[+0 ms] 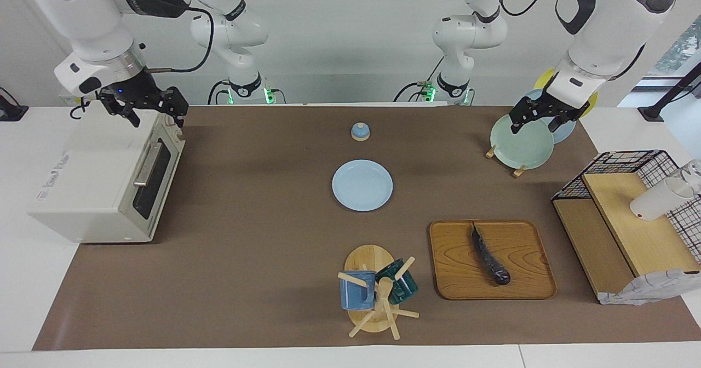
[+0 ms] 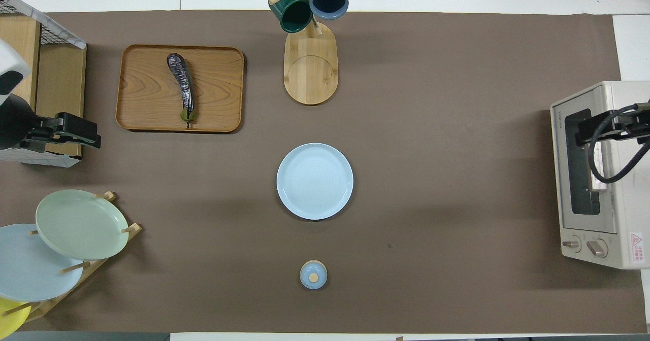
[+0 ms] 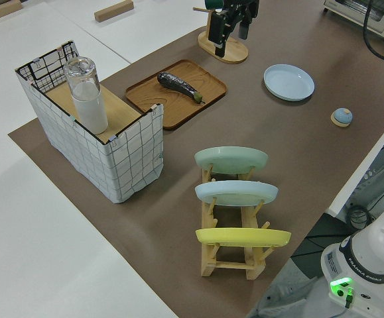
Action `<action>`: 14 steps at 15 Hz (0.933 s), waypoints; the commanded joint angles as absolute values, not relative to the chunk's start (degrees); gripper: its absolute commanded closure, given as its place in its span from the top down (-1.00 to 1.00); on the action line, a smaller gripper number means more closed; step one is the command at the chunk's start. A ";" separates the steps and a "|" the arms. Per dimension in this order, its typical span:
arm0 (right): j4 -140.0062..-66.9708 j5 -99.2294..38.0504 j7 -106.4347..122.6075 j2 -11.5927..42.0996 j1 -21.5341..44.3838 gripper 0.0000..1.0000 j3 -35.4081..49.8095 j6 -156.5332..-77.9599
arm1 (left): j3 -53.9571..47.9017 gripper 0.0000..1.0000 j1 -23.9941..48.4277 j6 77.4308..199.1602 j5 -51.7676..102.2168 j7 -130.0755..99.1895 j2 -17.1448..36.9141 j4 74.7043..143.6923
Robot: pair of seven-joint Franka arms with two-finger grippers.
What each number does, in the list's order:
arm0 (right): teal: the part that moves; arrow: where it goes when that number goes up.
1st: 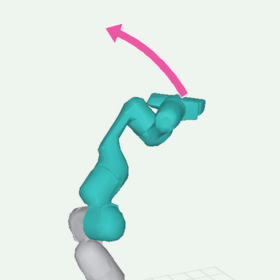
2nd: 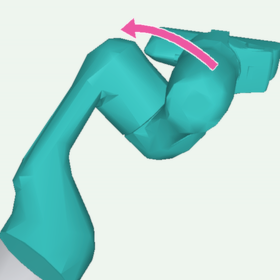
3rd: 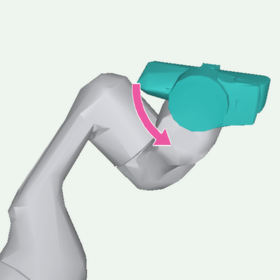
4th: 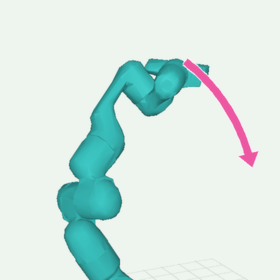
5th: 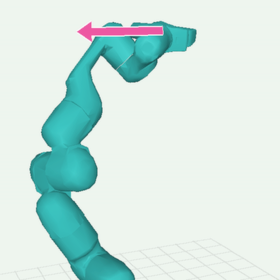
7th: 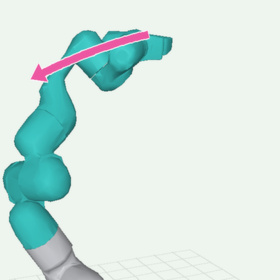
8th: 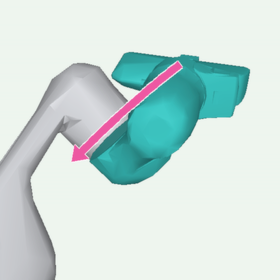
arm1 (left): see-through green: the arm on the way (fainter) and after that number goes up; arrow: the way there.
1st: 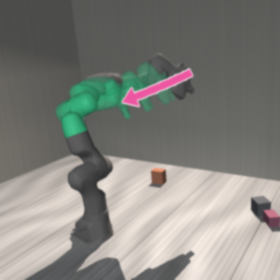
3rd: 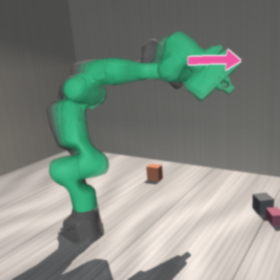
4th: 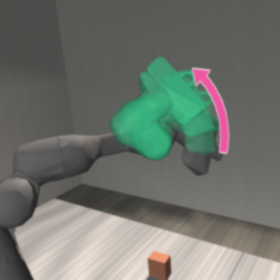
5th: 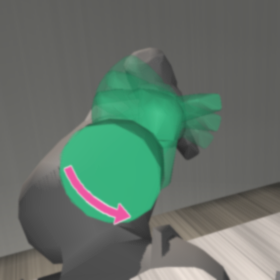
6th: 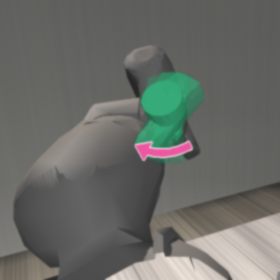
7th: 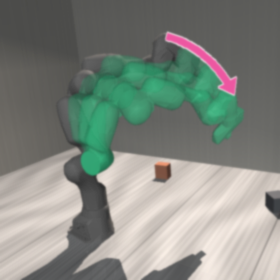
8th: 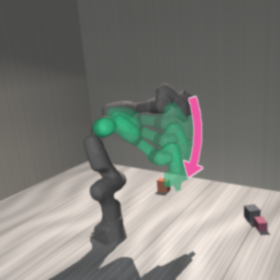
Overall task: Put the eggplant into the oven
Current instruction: 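Reach the left gripper toward the purple eggplant on the wooden tray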
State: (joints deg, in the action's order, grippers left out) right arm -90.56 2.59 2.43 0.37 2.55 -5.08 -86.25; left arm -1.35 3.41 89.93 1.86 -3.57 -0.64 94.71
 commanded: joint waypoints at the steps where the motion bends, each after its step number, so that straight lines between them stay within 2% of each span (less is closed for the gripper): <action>1: -90.18 0.70 1.76 0.18 2.02 1.00 -5.19 -85.43 | -1.41 1.00 2.90 90.53 2.29 -3.17 -0.70 94.22; 11: -91.06 1.14 2.28 -0.35 2.20 1.00 -5.27 -85.96 | -1.32 1.00 2.90 93.78 2.37 -4.13 -0.79 94.48; 12: -91.40 1.14 2.20 -0.44 2.11 0.91 -5.36 -86.39 | -1.23 1.00 2.90 93.95 2.29 -4.04 -0.79 94.57; 14: -92.19 1.14 1.67 -0.70 2.20 -0.57 -5.36 -85.87 | -1.23 1.00 2.81 95.88 2.29 -4.13 -0.70 94.75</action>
State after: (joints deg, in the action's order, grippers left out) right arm -90.72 2.59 2.43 0.37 2.55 -5.10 -86.25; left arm -1.16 3.38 93.82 1.86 -3.64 -0.65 94.62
